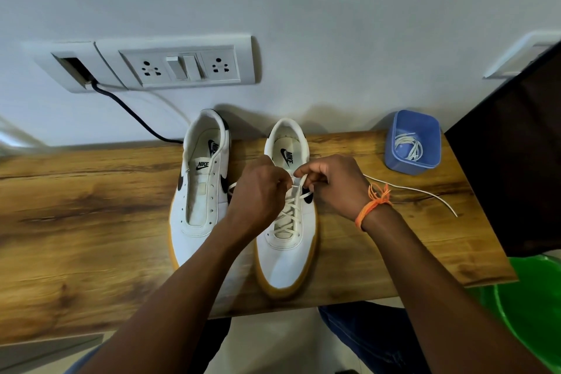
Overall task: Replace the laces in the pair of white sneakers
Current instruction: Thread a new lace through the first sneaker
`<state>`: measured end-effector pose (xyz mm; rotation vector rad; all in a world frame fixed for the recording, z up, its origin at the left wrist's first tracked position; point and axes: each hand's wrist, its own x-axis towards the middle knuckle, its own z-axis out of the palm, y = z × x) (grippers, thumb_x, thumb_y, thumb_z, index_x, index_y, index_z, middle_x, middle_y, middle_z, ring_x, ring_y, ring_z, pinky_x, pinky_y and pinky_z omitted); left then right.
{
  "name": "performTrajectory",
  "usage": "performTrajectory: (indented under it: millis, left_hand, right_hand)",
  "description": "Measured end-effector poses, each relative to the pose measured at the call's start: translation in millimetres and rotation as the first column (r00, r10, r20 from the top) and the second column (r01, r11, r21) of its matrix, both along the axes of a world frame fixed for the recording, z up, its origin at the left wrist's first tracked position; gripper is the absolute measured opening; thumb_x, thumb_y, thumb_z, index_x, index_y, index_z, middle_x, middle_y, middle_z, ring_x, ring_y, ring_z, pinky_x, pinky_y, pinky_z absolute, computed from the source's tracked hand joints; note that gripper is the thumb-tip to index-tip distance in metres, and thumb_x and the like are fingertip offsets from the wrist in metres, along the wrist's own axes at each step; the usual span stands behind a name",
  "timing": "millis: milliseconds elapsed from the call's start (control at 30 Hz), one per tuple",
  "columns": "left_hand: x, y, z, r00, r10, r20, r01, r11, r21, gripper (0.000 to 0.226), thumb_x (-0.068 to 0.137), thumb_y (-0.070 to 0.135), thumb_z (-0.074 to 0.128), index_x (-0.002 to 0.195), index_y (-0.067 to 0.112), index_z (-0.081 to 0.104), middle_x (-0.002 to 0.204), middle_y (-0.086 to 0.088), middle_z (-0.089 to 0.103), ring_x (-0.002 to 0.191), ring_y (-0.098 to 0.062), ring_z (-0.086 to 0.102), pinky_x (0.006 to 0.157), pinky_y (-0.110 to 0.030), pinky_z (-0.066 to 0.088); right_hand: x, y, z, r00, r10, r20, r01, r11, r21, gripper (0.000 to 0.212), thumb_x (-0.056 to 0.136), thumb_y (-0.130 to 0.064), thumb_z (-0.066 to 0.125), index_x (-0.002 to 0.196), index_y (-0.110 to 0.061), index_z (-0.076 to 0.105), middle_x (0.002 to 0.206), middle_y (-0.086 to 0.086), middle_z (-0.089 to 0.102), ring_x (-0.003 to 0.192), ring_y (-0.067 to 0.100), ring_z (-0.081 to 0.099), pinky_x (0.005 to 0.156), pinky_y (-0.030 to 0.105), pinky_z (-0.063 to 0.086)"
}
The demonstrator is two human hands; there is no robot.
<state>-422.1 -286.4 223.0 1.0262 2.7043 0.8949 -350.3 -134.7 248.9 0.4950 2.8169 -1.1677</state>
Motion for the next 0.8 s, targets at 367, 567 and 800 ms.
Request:
performTrajectory:
  millis: [367,567,800]
  left_hand:
    - [-5,2,-4,0.988,0.027,0.152,-0.034,0.998,0.048,0.011,0.090,0.016,0.069,0.089,0.014,0.080,0.082,0.000,0.063,0.074,-0.010,0.056,0.066,-0.024,0.046]
    - [1,3,-2,0.987,0.067,0.148,-0.075,0.996,0.053,0.013,0.089,0.010,0.068,0.084,0.011,0.079,0.079,0.002,0.063,0.069,-0.005,0.055,0.062,-0.006,0.035]
    - [10,6,-2,0.998,0.070,-0.005,-0.070,0.997,0.031,0.027,0.084,0.016,0.050,0.075,0.006,0.074,0.078,-0.015,0.058,0.073,-0.030,0.057,0.067,-0.044,0.050]
  right_hand:
    - [0,1,2,1.000,0.000,0.015,0.000,1.000,-0.006,0.035,0.083,0.009,0.064,0.107,-0.016,0.074,0.084,0.002,0.073,0.072,0.005,0.065,0.060,-0.001,0.043]
    - [1,-1,2,0.999,-0.035,-0.026,0.033,0.998,-0.051,0.048,0.082,0.011,0.063,0.122,-0.015,0.067,0.083,0.003,0.073,0.076,0.011,0.069,0.062,0.002,0.046]
    - [1,-1,3,1.000,-0.018,-0.008,0.018,0.997,-0.071,0.054,0.077,0.008,0.072,0.124,-0.015,0.064,0.079,-0.002,0.073,0.079,0.009,0.070,0.081,0.024,0.056]
